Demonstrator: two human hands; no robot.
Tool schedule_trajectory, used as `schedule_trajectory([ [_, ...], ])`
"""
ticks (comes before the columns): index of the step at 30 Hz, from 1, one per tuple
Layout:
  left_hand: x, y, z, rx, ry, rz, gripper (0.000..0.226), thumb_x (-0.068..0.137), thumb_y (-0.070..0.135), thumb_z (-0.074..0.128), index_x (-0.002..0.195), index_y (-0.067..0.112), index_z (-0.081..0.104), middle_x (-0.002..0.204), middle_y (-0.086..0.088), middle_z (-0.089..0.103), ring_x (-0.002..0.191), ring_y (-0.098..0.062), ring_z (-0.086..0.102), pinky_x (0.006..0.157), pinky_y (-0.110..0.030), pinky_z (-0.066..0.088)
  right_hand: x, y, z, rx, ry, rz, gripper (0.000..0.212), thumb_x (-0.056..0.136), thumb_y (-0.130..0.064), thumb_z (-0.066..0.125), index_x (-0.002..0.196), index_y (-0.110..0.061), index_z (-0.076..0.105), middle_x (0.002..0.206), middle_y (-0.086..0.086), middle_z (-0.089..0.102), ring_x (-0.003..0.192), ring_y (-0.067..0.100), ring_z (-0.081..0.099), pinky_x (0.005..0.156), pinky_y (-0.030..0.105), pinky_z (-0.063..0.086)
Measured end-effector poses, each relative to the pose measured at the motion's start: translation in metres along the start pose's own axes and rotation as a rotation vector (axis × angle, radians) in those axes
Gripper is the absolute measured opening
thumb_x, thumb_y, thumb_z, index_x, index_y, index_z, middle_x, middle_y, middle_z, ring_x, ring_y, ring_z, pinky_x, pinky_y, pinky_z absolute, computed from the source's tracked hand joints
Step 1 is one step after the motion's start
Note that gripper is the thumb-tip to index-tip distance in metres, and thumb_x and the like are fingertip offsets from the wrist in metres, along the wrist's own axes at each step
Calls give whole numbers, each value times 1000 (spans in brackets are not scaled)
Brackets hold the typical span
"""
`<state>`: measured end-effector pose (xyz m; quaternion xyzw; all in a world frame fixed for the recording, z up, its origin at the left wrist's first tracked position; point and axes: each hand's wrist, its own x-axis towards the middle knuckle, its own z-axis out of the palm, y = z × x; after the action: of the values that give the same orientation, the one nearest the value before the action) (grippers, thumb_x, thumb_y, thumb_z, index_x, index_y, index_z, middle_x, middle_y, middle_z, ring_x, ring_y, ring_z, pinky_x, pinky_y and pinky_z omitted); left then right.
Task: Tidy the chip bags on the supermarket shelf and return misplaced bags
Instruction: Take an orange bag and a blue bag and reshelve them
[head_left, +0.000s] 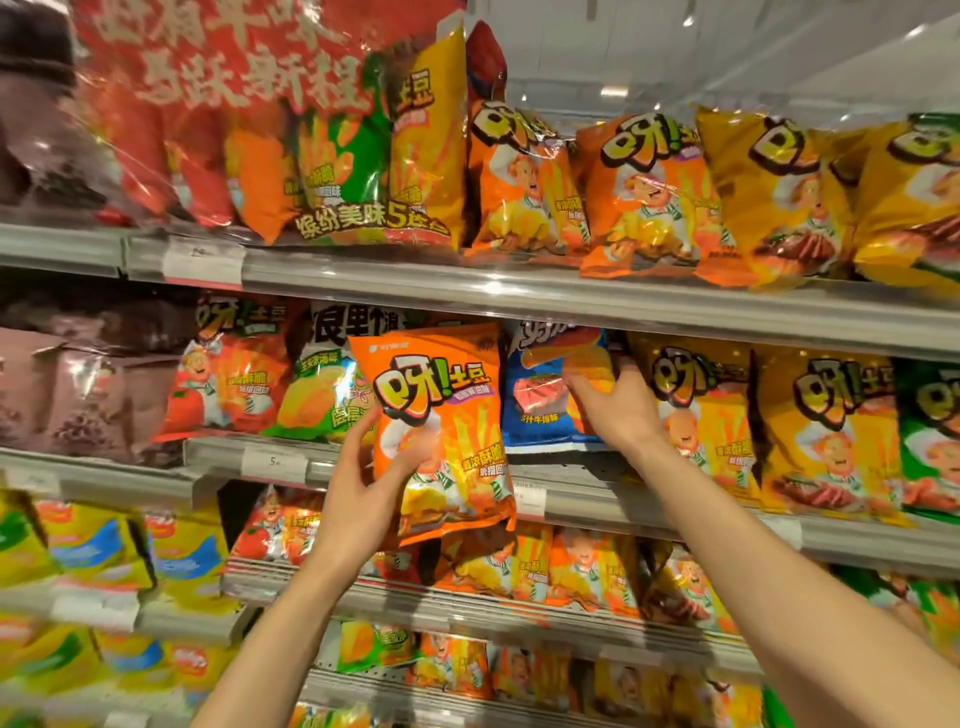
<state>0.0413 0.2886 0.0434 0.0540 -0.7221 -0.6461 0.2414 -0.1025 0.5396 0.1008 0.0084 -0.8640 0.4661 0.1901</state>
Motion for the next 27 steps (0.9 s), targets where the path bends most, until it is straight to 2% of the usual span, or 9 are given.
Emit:
schedule_trajectory([
  [3,2,0,-3,-3,3,-2,63,89,42,70,144,46,39,121,30,50,122,-5,48,95,-27,38,6,-12,-12,-71,-6,21,81,79,-74,63,122,-5,62,112,15,70,106,37,65,90,41,52],
  [6,3,0,-5,14,-5,7,63,89,44,69,144,50,37,125,28,47,119,-1,47,96,-26,38,1,-6,-30,-119,-16,13,103,61,-97,52,121,-14,64,112,8,71,105,33,67,92,47,54],
  [8,4,0,-1,22,-29,12,60,89,44,69,139,53,38,131,25,48,118,2,50,96,-25,42,-11,4,-44,-117,-17,-10,87,75,-83,61,126,-13,61,112,6,69,103,29,65,87,40,52],
  [10,8,0,8,22,-58,17,58,86,48,71,134,57,41,136,22,52,125,-3,52,105,-34,44,-24,18,-61,-80,-2,-22,67,84,-67,66,123,-12,61,103,5,70,92,25,66,76,36,48],
  [14,21,7,43,42,-145,81,75,81,60,72,147,44,40,148,17,47,137,-8,45,115,-42,38,-54,46,-92,27,35,24,53,84,-64,69,111,-19,63,91,0,71,81,21,69,70,40,56],
  [16,34,9,65,69,-131,108,79,82,61,70,150,38,37,153,12,44,140,-12,43,117,-43,36,-67,61,-106,47,66,36,51,85,-61,70,114,-19,62,95,-1,71,82,17,69,65,34,51],
  [19,50,14,99,122,-132,122,68,95,44,65,153,32,31,156,8,38,144,-13,36,116,-32,30,-81,80,-126,89,89,47,50,85,-57,70,116,-19,61,99,-1,72,86,13,69,65,29,48],
  [24,66,22,147,230,-213,124,72,97,36,62,157,19,25,155,1,40,133,-7,37,102,-19,26,-90,94,-147,164,71,91,35,89,-50,70,107,-20,63,94,-2,73,85,15,71,66,26,49],
  [27,70,10,163,286,-289,85,71,101,39,54,159,20,17,157,-2,39,142,-19,38,102,-22,26,-90,100,-150,172,85,94,40,88,-52,69,111,-20,62,94,-3,73,85,13,71,67,25,49],
])
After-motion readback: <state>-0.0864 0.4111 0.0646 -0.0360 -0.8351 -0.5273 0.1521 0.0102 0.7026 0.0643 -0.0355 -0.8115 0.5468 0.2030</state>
